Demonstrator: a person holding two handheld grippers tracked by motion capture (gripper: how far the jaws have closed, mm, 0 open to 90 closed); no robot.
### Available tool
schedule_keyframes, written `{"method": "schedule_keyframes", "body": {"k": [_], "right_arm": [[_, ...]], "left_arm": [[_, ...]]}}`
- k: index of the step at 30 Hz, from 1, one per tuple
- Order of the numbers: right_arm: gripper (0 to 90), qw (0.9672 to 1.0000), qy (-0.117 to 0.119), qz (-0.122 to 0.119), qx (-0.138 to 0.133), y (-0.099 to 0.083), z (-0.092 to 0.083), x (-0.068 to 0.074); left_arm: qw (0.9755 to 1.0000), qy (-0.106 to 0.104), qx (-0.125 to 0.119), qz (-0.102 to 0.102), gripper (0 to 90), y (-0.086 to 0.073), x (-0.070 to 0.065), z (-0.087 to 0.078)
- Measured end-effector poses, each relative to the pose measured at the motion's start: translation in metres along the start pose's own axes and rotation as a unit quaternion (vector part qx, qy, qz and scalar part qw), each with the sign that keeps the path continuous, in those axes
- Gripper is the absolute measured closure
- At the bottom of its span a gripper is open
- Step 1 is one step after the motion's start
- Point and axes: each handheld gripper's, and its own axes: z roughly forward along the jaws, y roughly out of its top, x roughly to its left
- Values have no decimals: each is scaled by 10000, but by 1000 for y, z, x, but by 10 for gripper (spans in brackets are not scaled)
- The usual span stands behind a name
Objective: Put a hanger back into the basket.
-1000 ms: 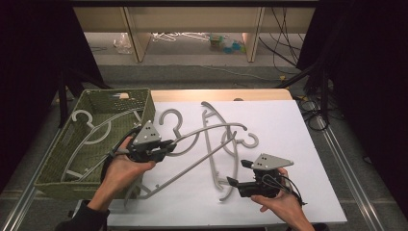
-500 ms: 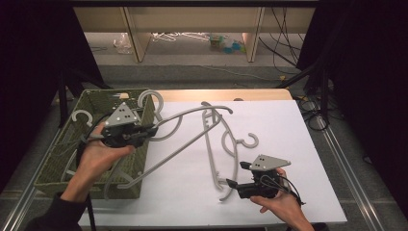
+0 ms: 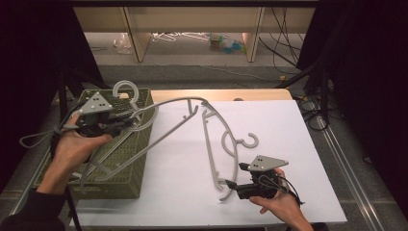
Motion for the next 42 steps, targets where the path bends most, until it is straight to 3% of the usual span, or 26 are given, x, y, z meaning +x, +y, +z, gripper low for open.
{"method": "schedule_keyframes", "body": {"k": [1,2,3,4,5,6,7,9,10,15,19,30,34,37,42], "right_arm": [[257,10000,0,0,0,0,0,0],[257,10000,-11,-2,-3,0,0,0],[257,10000,-14,14,-1,0,0,0],[257,10000,-14,14,-1,0,0,0],[258,10000,-8,17,4,0,0,0],[258,10000,-9,20,13,0,1,0],[258,10000,-1,3,22,0,1,0],[258,10000,-13,21,-1,0,1,0],[258,10000,10,18,25,0,1,-1],[252,10000,-32,42,-1,0,1,-2],[239,10000,-28,50,10,0,1,-2],[211,9999,-30,133,12,0,2,-2],[203,9999,-34,115,1,-1,3,-2],[206,9999,-30,124,21,-1,4,-2],[209,9999,-10,142,76,-1,5,-2]], "left_arm": [[10000,0,0,0,812,0,0,0],[9998,50,-113,-170,812,-1,2,0],[9998,122,-119,-96,812,-3,13,-4],[9998,122,-119,-96,811,-3,13,-4],[9993,231,-143,-274,811,-5,15,-6],[9991,216,-267,-257,811,-6,20,-5],[9992,271,-210,-210,812,-8,24,-8],[9982,371,-314,-355,812,-11,31,-10],[9979,453,-273,-367,811,-15,39,-11],[9958,673,-208,-580,811,-26,56,-11],[9946,752,-195,-686,811,-32,69,-11],[9922,1023,-32,-705,811,-47,96,-15],[9898,1116,-69,-878,812,-54,107,-17],[9888,1230,-5,-850,811,-61,115,-17],[9889,1241,166,-801,811,-69,122,-13]]}}
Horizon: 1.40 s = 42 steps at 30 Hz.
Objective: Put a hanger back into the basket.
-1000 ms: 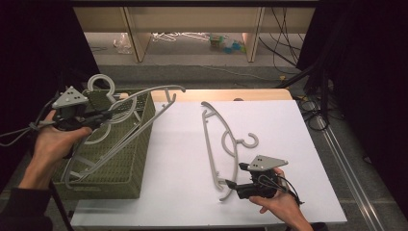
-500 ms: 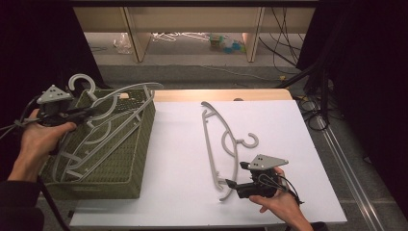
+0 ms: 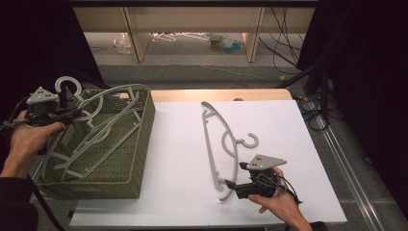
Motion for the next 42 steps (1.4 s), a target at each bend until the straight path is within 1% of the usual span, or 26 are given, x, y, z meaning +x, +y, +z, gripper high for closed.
{"method": "schedule_keyframes", "body": {"k": [1,2,5,7,10,11,12,13,14,17,18,20,21,23,25,26,29,30,31,33,35,36,39,40,41,42], "right_arm": [[211,10000,-9,-21,-1,0,0,0],[211,10000,-2,-48,-6,0,1,-1],[213,10000,3,-55,1,0,1,-1],[214,10000,-1,-34,-2,0,1,-1],[215,10000,-4,-45,10,0,1,-1],[216,10000,-8,-48,11,0,1,-1],[216,10000,-4,-44,12,0,1,-1],[217,10000,-1,-22,30,0,1,-1],[217,10000,2,-20,38,0,1,-1],[218,10000,17,-59,36,0,2,-1],[218,10000,17,-59,36,0,2,-1],[218,10000,10,-56,36,0,3,0],[218,10000,18,-53,77,-1,3,0],[219,10000,14,-49,62,-1,3,0],[219,10000,13,-29,66,-1,3,-1],[219,10000,16,-36,72,-1,3,-1],[221,10000,13,-55,67,0,3,-1],[221,10000,9,-69,61,0,3,-1],[221,10000,8,-69,64,0,3,-1],[221,10000,7,-74,66,-1,3,-1],[221,9999,-1,-83,96,0,4,-1],[221,9999,-1,-83,96,0,4,-1],[221,9999,32,-80,112,0,5,-1],[221,9999,38,-55,121,0,5,-1],[222,9999,45,-61,117,0,5,-1],[222,9999,39,-56,108,0,5,-1]], "left_arm": [[10000,18,36,33,811,-1,1,2],[9997,33,175,195,811,-1,3,1],[9995,63,246,183,810,-1,5,5],[9991,37,314,284,811,-2,6,9],[9986,-13,383,370,810,-2,4,12],[9976,-85,459,502,810,-2,0,16],[9976,-85,459,502,809,-2,0,16],[9968,-124,528,584,807,-2,-3,20],[9965,-138,548,614,805,-2,-3,23],[9963,-126,615,594,806,-2,-5,27],[9958,-87,646,648,806,-2,-4,30],[9955,-63,717,621,807,-4,-5,37],[9946,-36,743,718,807,-6,-6,44],[9942,-58,781,740,807,-6,-7,46],[9932,-42,808,837,807,-7,-7,49],[9941,-38,820,714,806,-11,-4,52],[9943,-39,913,541,805,-18,2,56],[9943,-39,913,541,803,-18,2,56],[9940,17,949,545,800,-24,3,59],[9937,37,971,564,798,-27,3,60],[9934,47,1034,489,791,-35,4,64],[9934,47,1034,489,792,-35,4,64],[9921,-4,1160,469,794,-41,5,67],[9926,-11,1142,421,794,-42,5,66],[9932,-2,1125,301,782,-42,5,66],[9932,42,1136,250,757,-41,6,65]]}}
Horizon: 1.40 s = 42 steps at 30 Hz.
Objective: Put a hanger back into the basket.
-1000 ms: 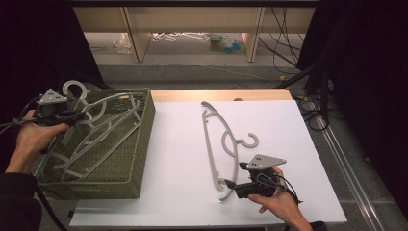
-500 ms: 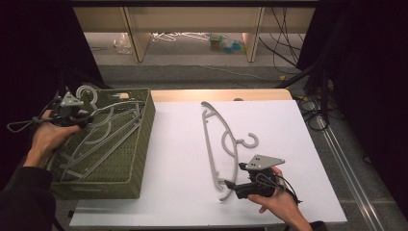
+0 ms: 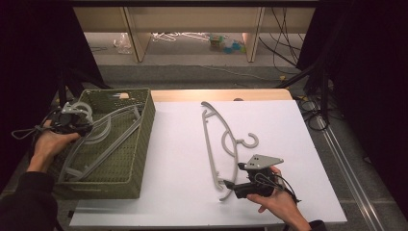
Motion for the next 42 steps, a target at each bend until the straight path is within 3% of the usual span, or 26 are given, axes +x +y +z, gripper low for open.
{"method": "schedule_keyframes", "body": {"k": [3,7,9,10,13,15,16,17,19,20,23,24,30,35,37,38,39,40,42], "right_arm": [[222,10000,-5,-18,-4,0,0,0],[222,10000,9,8,1,0,0,0],[222,10000,-3,20,5,0,1,-1],[222,10000,-4,28,2,0,1,0],[222,10000,11,15,16,0,1,-1],[222,10000,-21,-12,-7,0,2,-1],[222,10000,-21,-12,-7,0,2,-1],[222,10000,-20,-2,-7,0,1,-1],[222,10000,-12,37,12,0,1,-1],[222,10000,-35,-9,1,0,2,-1],[222,10000,-19,28,-8,-1,1,-2],[222,10000,13,11,-2,-1,1,-3],[216,9999,-5,101,7,-2,2,-6],[206,9999,-36,138,-5,-2,5,-8],[200,9999,-27,127,-5,-2,6,-9],[200,9999,-27,127,-5,-2,6,-9],[198,9999,-34,161,-25,-1,5,-10],[198,9999,-34,161,-25,-1,5,-10],[193,9998,-79,158,-76,-2,4,-10]], "left_arm": [[10000,62,2,5,700,0,0,-2],[9988,152,-252,-396,614,1,-2,-12],[9982,46,-476,-358,593,2,-10,-20],[9985,-12,-472,-274,577,2,-12,-24],[9965,-160,-725,-390,531,4,-20,-34],[9927,-293,-1036,-552,500,6,-31,-40],[9927,-293,-1036,-552,480,6,-31,-40],[9908,-354,-1140,-636,480,7,-38,-45],[9884,-492,-1321,-572,445,7,-51,-52],[9889,-512,-1299,-511,433,7,-58,-56],[9836,-808,-1533,-496,385,8,-83,-64],[9788,-1013,-1707,-507,370,8,-98,-70],[9645,-1473,-2160,-378,305,6,-140,-76],[9564,-1749,-2330,-220,276,4,-170,-71],[9547,-1836,-2337,-166,256,3,-182,-69],[9547,-1836,-2337,-166,247,3,-182,-69],[9513,-1977,-2356,-230,229,1,-195,-67],[9513,-1977,-2356,-230,211,1,-195,-67],[9475,-2086,-2410,-263,201,-3,-213,-64]]}}
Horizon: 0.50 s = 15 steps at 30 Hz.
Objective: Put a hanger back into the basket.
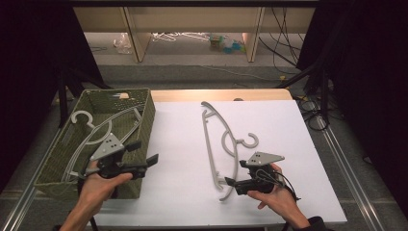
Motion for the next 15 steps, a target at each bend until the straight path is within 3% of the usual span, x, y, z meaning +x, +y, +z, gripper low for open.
{"method": "schedule_keyframes", "body": {"k": [3,5,6,11,15], "right_arm": [[191,10000,-2,16,-1,0,-1,0],[189,10000,-41,21,-22,-1,-1,0],[190,10000,-42,20,-14,-1,-1,0],[191,10000,-28,30,14,-1,-2,1],[191,10000,-89,8,30,-3,-2,-1]], "left_arm": [[9999,-83,-24,140,192,-6,-7,4],[9997,-195,18,117,191,-14,-14,9],[9995,-177,68,254,191,-22,-20,14],[9985,-421,245,244,182,-37,-31,20],[9990,-360,176,205,177,-40,-31,21]]}}
